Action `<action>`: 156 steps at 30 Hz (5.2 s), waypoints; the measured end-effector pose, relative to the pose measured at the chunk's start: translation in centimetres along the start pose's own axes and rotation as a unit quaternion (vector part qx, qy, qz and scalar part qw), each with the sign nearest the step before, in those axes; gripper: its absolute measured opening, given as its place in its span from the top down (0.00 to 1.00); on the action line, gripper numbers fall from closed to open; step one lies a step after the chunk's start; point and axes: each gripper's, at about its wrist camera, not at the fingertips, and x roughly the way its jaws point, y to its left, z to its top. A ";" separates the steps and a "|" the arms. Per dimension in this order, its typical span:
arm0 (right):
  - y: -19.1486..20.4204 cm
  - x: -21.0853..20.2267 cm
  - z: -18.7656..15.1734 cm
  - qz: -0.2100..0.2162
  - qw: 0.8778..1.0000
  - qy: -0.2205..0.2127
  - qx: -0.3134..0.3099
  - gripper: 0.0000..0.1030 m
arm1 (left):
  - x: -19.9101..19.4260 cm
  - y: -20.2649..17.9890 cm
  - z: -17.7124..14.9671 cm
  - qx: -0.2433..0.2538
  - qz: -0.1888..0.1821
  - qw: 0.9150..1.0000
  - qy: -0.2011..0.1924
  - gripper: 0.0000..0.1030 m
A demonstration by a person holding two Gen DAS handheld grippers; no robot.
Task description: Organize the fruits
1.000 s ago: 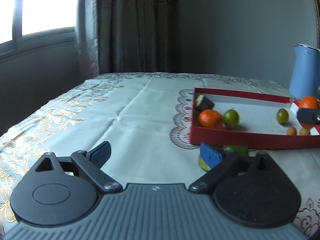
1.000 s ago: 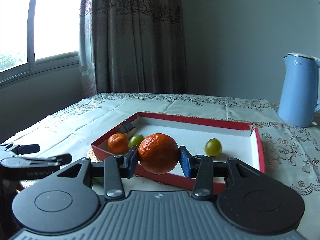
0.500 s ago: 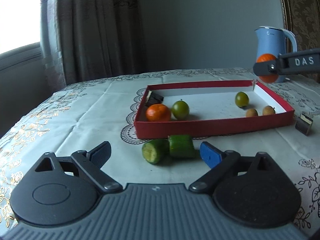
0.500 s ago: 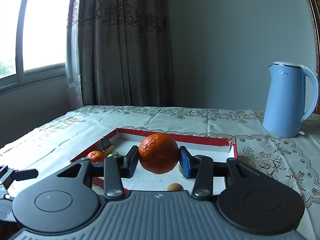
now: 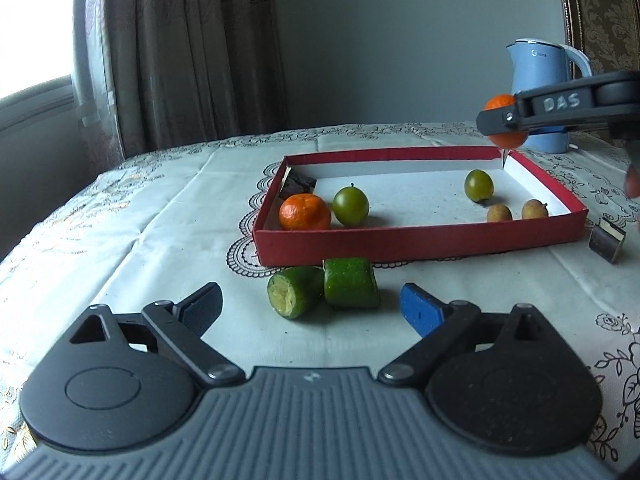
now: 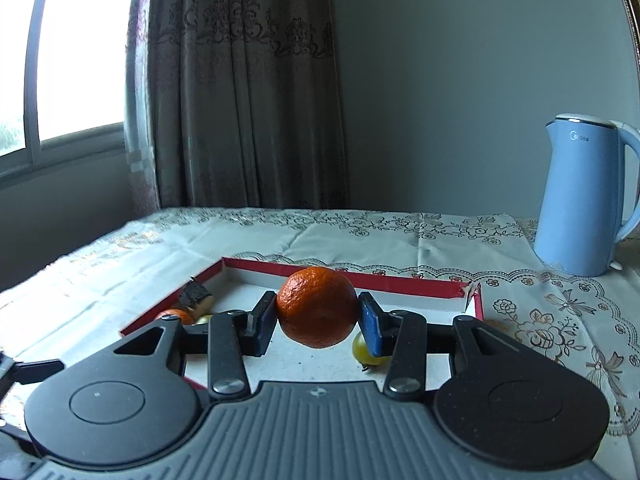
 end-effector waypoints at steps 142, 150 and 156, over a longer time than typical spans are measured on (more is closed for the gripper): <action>-8.0 -3.6 -3.6 0.018 0.994 -0.019 0.103 0.50 | 3.8 -5.2 1.4 -0.007 0.094 0.993 0.065 0.72; -8.2 -3.5 -3.9 0.005 0.994 -0.021 0.107 0.50 | 2.9 -5.3 1.5 -0.008 0.077 0.995 0.064 0.72; -8.3 -3.8 -4.3 -0.011 0.994 -0.017 0.106 0.50 | 2.0 -4.4 2.0 -0.013 0.075 0.996 0.048 0.72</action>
